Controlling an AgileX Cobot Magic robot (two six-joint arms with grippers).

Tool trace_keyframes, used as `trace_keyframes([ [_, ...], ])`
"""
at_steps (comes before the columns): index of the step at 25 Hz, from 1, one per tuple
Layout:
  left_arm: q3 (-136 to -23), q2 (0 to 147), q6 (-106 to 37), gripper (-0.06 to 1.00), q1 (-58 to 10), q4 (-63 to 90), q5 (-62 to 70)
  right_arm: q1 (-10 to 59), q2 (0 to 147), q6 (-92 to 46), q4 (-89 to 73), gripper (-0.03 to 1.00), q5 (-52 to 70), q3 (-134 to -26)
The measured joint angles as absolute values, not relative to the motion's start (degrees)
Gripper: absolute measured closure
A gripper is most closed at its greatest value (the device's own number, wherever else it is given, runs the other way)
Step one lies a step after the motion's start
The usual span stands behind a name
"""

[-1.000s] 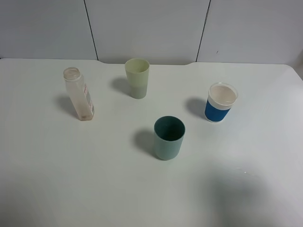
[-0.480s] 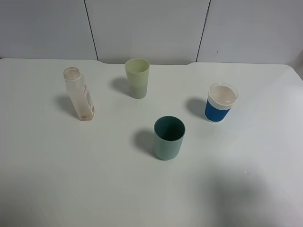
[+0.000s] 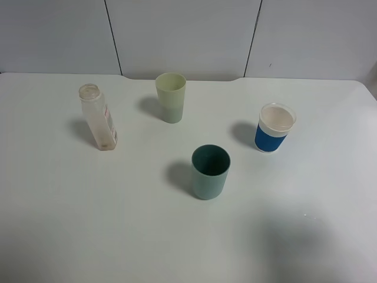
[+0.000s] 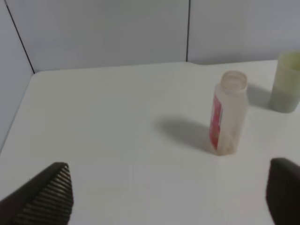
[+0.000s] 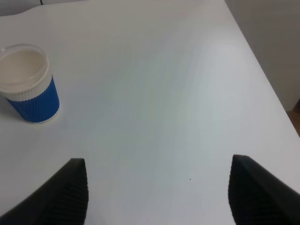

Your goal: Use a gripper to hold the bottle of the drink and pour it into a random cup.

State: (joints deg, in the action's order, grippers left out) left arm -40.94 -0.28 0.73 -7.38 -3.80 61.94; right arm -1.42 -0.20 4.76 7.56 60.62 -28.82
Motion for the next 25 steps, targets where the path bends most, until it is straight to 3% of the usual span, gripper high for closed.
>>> trace_keyframes([
  [13, -30.58, -0.33, 0.67, 0.13, -7.38, -1.16, 59.48, -1.42, -0.2, 4.76, 7.56, 0.33, 60.62, -28.82],
  [25, -28.94, -0.33, 0.67, 0.13, -7.38, -1.07, 60.14, -1.42, -0.2, 4.76, 7.56, 0.33, 60.62, -28.82],
])
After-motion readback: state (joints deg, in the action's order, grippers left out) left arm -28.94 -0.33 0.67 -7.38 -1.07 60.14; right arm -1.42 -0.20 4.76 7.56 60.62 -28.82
